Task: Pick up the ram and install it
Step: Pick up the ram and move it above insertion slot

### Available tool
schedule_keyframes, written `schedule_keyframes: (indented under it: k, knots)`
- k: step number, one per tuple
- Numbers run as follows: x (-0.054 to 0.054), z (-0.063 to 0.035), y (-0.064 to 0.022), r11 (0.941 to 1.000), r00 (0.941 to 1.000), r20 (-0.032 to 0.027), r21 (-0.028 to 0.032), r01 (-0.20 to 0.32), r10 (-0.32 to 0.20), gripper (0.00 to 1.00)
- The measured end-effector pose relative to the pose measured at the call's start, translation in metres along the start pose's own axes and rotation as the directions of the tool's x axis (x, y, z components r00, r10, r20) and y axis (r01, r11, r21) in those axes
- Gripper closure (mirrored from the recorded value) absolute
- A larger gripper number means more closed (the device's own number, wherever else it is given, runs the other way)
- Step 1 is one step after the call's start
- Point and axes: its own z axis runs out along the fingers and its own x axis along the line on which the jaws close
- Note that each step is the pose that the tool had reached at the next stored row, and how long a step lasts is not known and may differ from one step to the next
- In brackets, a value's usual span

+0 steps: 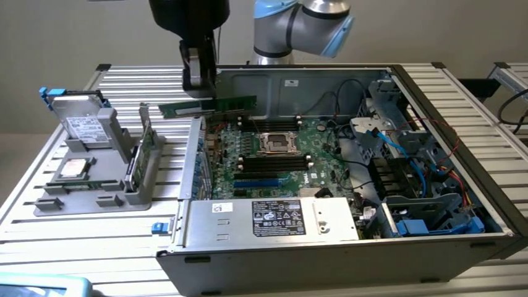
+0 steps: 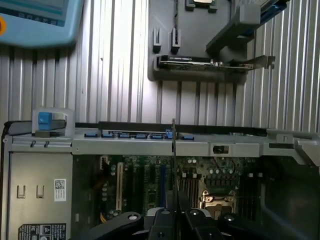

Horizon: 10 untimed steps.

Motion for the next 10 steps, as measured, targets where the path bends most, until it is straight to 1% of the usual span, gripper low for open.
schedule_keyframes:
  k: [1, 3, 6, 10]
  knots:
    - [0.000, 0.0006, -0.0043, 1.0000, 1.0000, 0.0015, 0.0001, 0.000, 0.000, 0.87]
    - [0.001, 0.0024, -0.0125, 1.0000, 1.0000, 0.0077, 0.0002, 0.000, 0.000, 0.87]
    - [0.001, 0.0056, -0.0173, 1.0000, 0.9997, 0.0243, 0.0007, -0.002, 0.002, 0.87]
    - [0.002, 0.0100, -0.0223, 1.0000, 0.9988, 0.0490, 0.0019, -0.008, 0.008, 0.87]
